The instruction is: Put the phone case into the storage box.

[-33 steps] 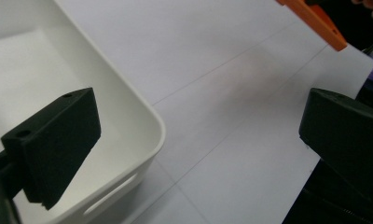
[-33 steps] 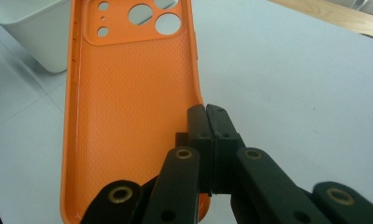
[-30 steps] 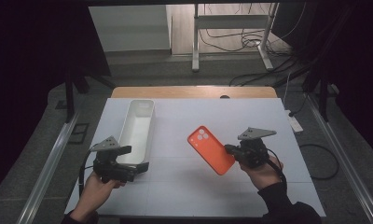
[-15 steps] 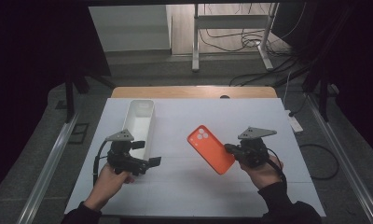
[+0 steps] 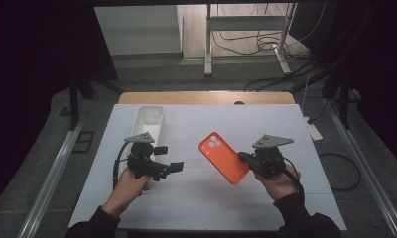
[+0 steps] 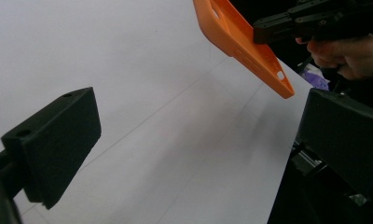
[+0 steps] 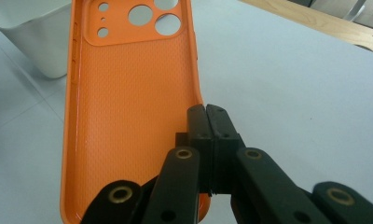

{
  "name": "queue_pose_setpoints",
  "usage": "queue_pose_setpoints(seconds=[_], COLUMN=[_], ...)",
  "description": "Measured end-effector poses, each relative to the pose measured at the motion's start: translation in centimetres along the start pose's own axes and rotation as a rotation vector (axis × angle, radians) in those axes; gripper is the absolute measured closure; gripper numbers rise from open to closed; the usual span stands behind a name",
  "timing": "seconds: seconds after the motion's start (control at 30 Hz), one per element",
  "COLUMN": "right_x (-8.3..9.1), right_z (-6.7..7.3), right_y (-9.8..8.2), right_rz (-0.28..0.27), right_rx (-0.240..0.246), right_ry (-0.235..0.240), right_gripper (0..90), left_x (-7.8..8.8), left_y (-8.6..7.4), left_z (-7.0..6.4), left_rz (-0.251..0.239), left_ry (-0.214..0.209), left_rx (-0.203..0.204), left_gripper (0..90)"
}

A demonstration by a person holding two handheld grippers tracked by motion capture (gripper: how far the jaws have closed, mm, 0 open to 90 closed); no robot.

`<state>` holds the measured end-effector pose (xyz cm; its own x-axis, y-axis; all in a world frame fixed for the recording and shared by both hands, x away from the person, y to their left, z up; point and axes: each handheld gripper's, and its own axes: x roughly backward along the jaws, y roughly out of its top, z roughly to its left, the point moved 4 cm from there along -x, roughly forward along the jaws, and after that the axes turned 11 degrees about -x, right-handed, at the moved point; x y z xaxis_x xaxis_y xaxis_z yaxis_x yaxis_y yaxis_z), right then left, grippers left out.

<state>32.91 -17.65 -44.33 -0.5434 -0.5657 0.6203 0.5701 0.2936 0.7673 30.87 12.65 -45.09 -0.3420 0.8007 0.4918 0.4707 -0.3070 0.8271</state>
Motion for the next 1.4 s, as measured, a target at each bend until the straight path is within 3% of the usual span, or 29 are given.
queue_pose_setpoints(seconds=[0.9, 1.4], right_x=[-0.7, -1.1], right_z=[1.8, 3.0], right_y=[0.3, 0.4], right_rz=[-0.012, -0.012], right_rx=[0.029, 0.045], right_ry=[0.019, 0.027], right_gripper=[89.1, 89.1], left_x=[-4.0, -5.2], left_y=[1.5, 1.8], left_z=[-0.6, -0.7], left_rz=[0.014, 0.022], left_ry=[-0.131, -0.175], left_rx=[0.088, 0.121], left_gripper=[0.0, 0.0])
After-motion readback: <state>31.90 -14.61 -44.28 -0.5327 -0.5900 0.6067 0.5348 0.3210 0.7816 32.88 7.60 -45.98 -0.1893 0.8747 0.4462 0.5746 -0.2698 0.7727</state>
